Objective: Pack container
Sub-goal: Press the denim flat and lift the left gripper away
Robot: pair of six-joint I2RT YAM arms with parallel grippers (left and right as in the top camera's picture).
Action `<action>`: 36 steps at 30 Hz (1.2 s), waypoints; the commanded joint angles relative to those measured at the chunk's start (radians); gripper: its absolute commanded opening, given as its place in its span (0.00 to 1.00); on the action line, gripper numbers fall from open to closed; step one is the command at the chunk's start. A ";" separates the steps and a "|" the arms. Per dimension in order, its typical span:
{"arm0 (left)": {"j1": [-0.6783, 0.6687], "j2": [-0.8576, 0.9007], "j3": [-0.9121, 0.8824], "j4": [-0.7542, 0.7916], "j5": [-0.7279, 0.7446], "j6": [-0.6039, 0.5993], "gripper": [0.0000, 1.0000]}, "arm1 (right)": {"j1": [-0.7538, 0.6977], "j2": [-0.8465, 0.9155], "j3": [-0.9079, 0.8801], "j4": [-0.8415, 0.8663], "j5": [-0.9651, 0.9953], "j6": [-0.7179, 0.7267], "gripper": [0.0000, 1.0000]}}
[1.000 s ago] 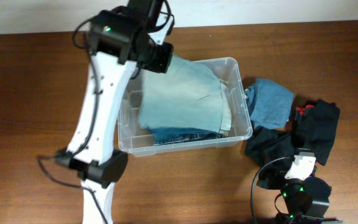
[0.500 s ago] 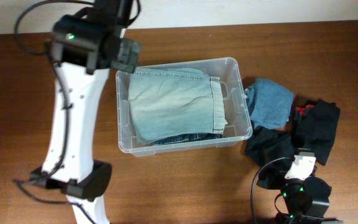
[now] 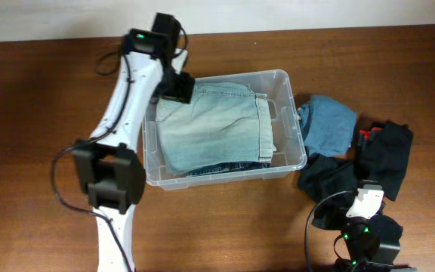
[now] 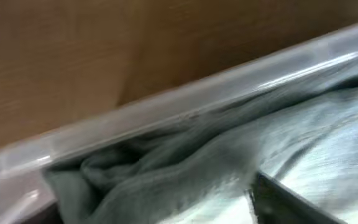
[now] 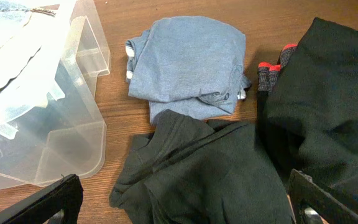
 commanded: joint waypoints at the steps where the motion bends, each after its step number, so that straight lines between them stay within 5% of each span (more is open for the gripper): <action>1: -0.028 0.029 0.019 0.105 -0.034 0.021 0.60 | -0.002 -0.006 0.000 0.002 -0.006 -0.003 0.98; 8: -0.040 0.210 0.018 0.027 -0.047 0.012 0.46 | -0.002 -0.006 0.000 0.002 -0.006 -0.003 0.98; 13: -0.040 0.177 0.073 -0.003 -0.055 0.013 0.47 | -0.002 -0.006 0.000 0.002 -0.006 -0.003 0.99; 25: -0.010 -0.144 0.512 -0.130 -0.191 0.013 0.94 | -0.002 -0.006 0.000 0.002 -0.006 -0.003 0.99; 36: 0.241 -0.368 0.513 -0.169 -0.204 0.001 0.99 | -0.002 -0.006 -0.002 0.081 -0.088 0.060 0.99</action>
